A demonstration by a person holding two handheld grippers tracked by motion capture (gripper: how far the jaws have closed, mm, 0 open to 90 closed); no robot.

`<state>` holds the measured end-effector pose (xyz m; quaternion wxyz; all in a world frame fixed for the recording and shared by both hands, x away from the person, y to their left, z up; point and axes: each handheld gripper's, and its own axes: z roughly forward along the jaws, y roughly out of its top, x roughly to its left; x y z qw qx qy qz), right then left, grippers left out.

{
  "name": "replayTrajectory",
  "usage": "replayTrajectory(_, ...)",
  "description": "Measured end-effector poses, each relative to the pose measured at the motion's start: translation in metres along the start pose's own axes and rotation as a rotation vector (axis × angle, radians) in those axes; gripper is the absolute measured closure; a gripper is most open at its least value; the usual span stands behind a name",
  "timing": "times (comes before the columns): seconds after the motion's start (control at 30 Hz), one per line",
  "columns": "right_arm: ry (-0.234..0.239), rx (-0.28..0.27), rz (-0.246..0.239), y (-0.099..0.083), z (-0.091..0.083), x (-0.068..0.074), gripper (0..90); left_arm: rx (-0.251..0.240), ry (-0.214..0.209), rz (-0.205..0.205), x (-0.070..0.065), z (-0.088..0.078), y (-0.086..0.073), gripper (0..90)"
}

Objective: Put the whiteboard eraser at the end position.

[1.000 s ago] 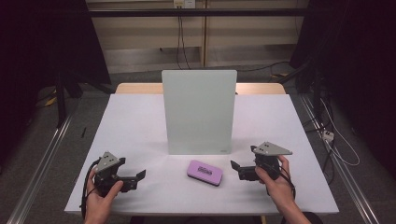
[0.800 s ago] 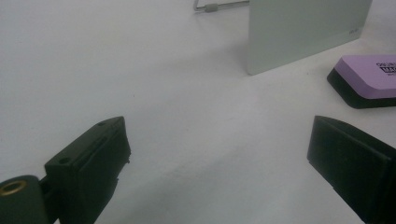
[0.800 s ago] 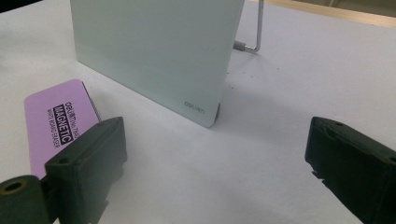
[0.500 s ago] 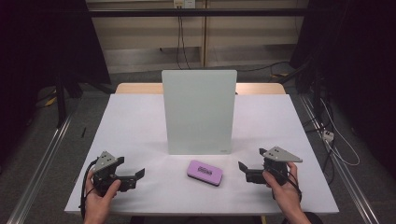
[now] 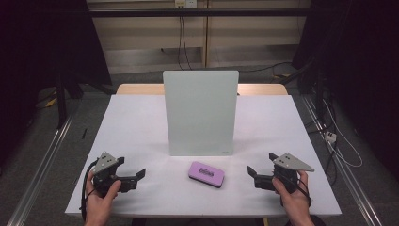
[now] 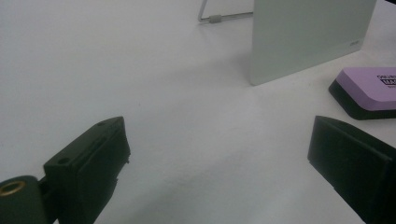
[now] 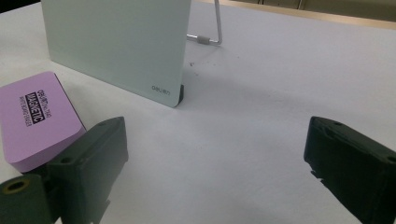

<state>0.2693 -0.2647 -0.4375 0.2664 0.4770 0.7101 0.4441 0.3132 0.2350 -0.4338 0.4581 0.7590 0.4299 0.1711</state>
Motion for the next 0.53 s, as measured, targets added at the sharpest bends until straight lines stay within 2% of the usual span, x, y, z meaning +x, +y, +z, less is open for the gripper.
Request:
replayTrajectory(0.07, 0.000, -0.009, -0.001, -0.0013, -0.0011, 0.0002, 5.6, 0.002, 0.000, -0.001, 0.0002, -0.0001, -0.0003, 5.1)
replayTrajectory(0.13, 0.004, -0.020, 0.019, -0.0043, -0.0022, -0.0021, 5.7, -0.001, -0.002, -0.002, 0.0001, -0.0005, -0.0007, 5.1)
replayTrajectory(0.27, -0.013, -0.033, 0.032, -0.0055, -0.0032, -0.0061, 6.1, -0.002, -0.008, -0.003, 0.0005, -0.0020, -0.0003, 5.1)
replayTrajectory(0.37, -0.006, -0.021, 0.025, -0.0070, -0.0019, -0.0037, 6.0, -0.008, -0.010, -0.005, 0.0007, -0.0026, 0.0003, 5.1)
replayTrajectory(0.53, -0.003, -0.019, 0.045, -0.0065, -0.0006, -0.0072, 6.5, -0.001, -0.013, -0.008, 0.0021, -0.0017, 0.0002, 5.1)
